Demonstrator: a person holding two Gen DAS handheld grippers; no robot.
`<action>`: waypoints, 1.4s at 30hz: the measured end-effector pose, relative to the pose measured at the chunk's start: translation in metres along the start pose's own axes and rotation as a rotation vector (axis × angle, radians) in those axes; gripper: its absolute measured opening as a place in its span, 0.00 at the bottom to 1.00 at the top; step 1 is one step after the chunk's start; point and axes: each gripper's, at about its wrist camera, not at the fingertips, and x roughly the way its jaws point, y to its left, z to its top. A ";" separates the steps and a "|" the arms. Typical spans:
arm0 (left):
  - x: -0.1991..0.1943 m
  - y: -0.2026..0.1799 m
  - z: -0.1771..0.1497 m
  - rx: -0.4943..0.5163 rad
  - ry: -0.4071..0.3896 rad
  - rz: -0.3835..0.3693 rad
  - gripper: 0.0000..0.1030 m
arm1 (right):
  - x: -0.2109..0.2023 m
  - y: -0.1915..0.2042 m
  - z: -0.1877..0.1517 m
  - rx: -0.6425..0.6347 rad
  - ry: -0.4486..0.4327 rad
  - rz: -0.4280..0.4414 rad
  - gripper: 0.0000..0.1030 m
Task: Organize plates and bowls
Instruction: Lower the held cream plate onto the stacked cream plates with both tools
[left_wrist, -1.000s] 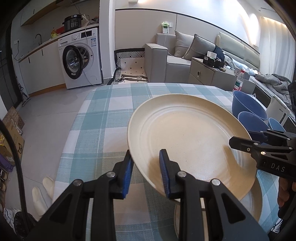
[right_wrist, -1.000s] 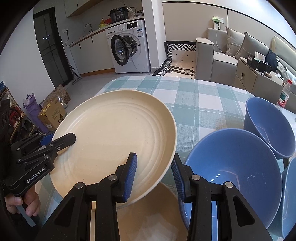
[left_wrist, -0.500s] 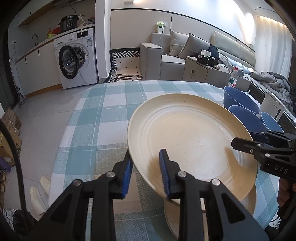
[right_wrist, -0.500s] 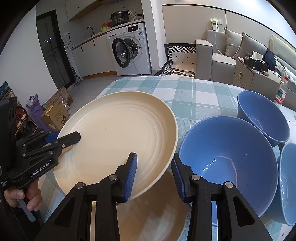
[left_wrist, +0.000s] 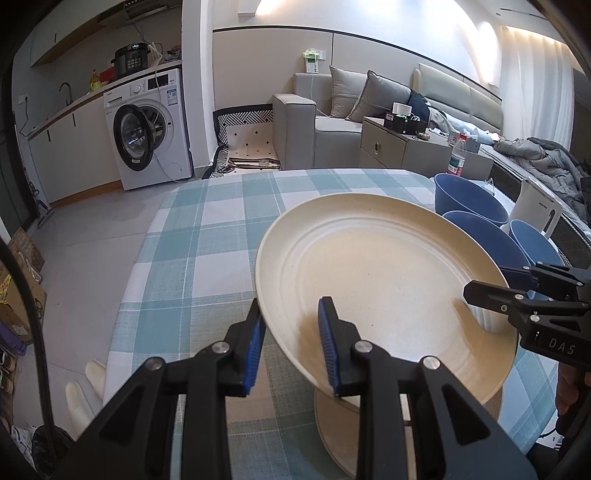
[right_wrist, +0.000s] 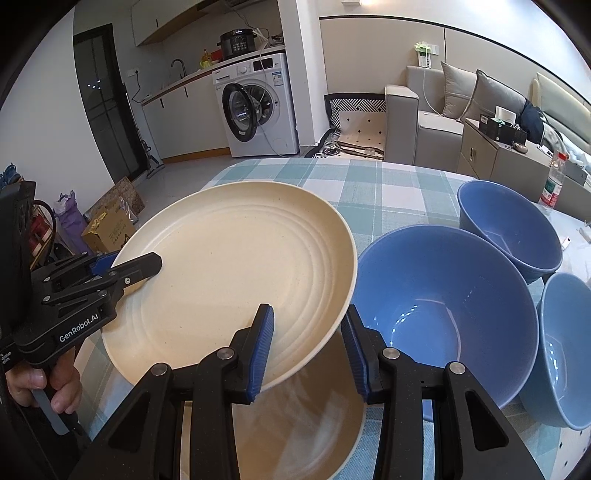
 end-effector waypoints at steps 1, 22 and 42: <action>-0.001 -0.001 0.000 0.002 -0.001 -0.001 0.26 | -0.002 0.000 -0.001 0.000 -0.002 -0.001 0.38; -0.023 -0.001 -0.024 -0.014 0.002 -0.009 0.26 | -0.020 0.007 -0.018 -0.005 -0.019 0.034 0.38; -0.029 -0.001 -0.048 -0.022 0.028 -0.002 0.26 | -0.022 0.016 -0.043 -0.025 0.007 0.055 0.38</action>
